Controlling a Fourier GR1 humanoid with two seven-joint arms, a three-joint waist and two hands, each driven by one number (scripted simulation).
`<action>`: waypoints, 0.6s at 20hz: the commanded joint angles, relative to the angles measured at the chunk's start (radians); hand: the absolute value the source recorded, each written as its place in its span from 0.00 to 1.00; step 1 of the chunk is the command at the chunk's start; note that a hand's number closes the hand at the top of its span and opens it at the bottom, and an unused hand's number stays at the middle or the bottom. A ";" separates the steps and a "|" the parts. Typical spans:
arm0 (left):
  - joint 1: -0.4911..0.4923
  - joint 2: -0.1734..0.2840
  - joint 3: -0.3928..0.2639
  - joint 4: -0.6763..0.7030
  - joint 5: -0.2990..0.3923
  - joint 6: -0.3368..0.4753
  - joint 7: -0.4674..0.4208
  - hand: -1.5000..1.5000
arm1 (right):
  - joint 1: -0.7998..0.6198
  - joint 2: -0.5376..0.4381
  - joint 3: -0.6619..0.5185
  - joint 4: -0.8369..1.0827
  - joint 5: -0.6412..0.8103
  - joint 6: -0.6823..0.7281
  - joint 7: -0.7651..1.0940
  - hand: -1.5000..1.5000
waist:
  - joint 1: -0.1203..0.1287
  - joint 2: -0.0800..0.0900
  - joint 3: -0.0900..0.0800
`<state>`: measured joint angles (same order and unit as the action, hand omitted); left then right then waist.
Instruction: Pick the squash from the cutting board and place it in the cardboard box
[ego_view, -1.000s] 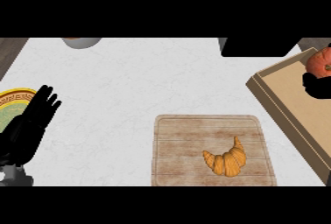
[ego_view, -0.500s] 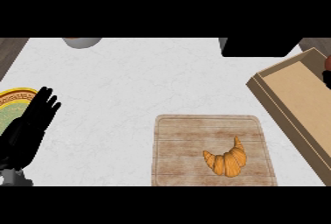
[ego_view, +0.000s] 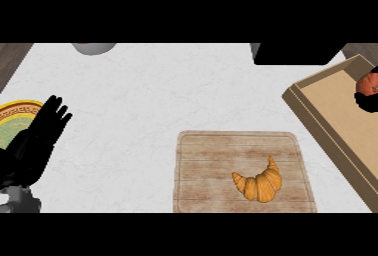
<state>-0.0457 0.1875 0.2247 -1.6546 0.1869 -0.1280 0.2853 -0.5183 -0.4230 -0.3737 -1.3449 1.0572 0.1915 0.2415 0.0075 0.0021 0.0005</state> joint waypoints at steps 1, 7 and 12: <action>0.019 0.018 0.020 0.009 0.025 -0.035 -0.015 0.50 | 0.056 0.027 -0.016 0.079 -0.028 0.029 0.016 1.00 | -0.003 -0.001 0.000; -0.018 0.033 0.042 -0.020 0.043 -0.009 0.054 0.50 | 0.069 -0.001 -0.049 0.220 -0.089 -0.015 -0.075 0.00 | -0.003 -0.002 0.000; 0.000 -0.002 0.009 -0.023 0.005 0.001 0.009 0.50 | 0.067 0.011 -0.128 0.244 -0.190 -0.167 -0.220 0.00 | -0.004 -0.001 0.000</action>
<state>-0.0348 0.1944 0.2395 -1.6757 0.1998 -0.1355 0.3016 -0.4609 -0.4235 -0.4555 -1.1276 0.9292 0.1127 0.1088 0.0051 0.0011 0.0007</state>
